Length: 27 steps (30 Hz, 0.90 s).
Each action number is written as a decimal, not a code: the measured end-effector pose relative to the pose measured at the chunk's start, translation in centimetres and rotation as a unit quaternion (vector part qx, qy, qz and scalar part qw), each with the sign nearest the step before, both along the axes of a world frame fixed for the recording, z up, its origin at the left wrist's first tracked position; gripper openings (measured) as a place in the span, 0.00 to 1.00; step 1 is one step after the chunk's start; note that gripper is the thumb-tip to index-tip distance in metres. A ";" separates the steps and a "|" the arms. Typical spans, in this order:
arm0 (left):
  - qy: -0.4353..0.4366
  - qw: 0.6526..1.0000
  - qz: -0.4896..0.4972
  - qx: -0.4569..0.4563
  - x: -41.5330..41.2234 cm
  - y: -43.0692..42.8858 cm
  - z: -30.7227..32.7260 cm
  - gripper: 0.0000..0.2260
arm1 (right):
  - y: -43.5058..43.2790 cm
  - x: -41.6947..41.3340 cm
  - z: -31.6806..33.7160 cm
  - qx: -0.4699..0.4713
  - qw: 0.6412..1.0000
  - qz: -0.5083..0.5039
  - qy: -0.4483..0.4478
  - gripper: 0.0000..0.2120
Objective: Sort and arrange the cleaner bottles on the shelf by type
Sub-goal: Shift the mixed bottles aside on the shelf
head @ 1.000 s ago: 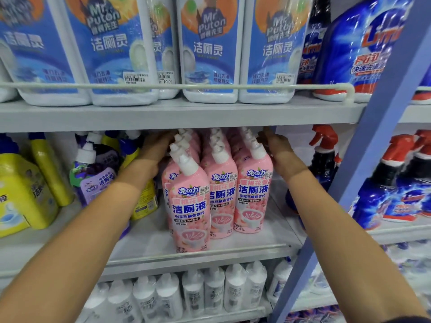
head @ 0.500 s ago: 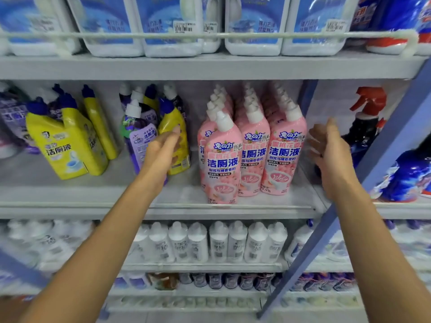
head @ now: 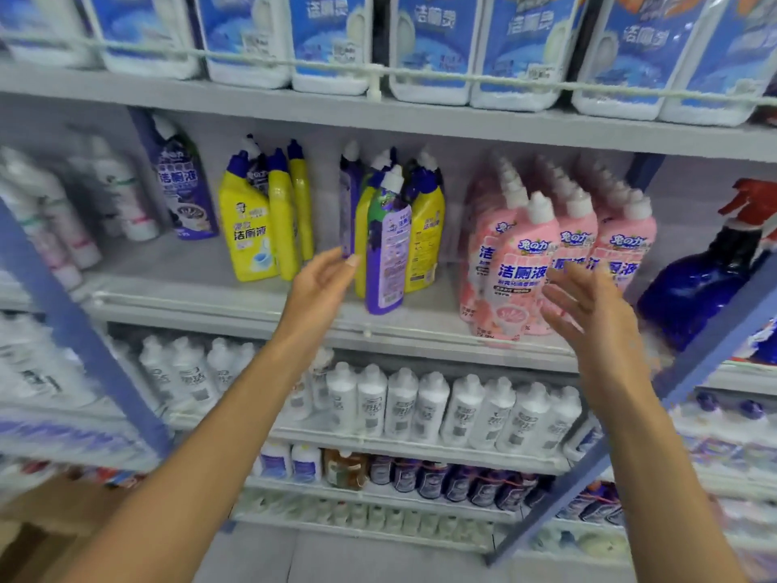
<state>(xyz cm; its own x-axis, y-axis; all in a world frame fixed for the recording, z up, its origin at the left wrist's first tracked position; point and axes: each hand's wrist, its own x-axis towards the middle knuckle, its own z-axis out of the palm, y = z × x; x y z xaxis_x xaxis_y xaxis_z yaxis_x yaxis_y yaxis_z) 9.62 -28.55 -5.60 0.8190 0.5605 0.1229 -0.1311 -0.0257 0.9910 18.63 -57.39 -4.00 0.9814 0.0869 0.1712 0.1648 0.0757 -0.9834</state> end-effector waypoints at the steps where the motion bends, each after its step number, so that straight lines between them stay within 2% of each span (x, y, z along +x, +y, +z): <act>1: 0.001 1.000 0.006 0.000 -0.7 0.6 -0.1 0.06 | 1.5 -0.6 -0.2 -0.003 1.000 0.013 0.002 0.21; 5: 0.015 0.999 0.030 0.018 -2.6 3.8 -0.4 0.22 | 7.9 -1.3 -0.5 -0.032 0.998 0.055 0.016 0.14; 8: 0.024 0.999 0.044 0.011 -2.6 6.8 -0.3 0.24 | 12.0 -0.7 -0.6 -0.052 0.995 0.086 0.007 0.18; 11: 0.023 0.997 0.067 0.011 -1.4 9.7 -0.2 0.24 | 15.3 0.8 -1.0 -0.078 0.991 0.094 -0.051 0.17; 14: 0.036 0.996 0.085 0.017 0.7 12.1 0.0 0.23 | 18.4 3.1 -0.7 -0.098 0.990 0.067 -0.076 0.32; 18: 0.053 0.987 0.144 0.042 3.8 15.8 0.5 0.26 | 22.3 5.2 -1.1 -0.116 0.989 0.012 -0.092 0.30; 22: 0.058 0.966 0.240 0.075 5.7 20.5 -0.2 0.34 | 25.5 6.3 -2.9 -0.163 0.977 -0.057 -0.123 0.45; 24: 0.068 0.963 0.252 0.070 6.2 22.3 -0.9 0.36 | 26.2 6.3 -3.3 -0.161 0.973 -0.083 -0.142 0.46; 27: 0.084 0.968 0.229 0.061 6.8 24.6 -2.7 0.36 | 26.7 6.8 -4.0 -0.139 0.969 -0.112 -0.171 0.41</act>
<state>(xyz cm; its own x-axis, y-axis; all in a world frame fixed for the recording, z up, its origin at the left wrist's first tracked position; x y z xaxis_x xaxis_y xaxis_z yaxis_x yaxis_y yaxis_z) 16.44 -3.91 -8.33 0.5022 0.8591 0.0983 0.0842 -0.1617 0.9832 25.39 -30.72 -7.96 0.8710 -0.0333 0.4901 0.4661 -0.2592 -0.8459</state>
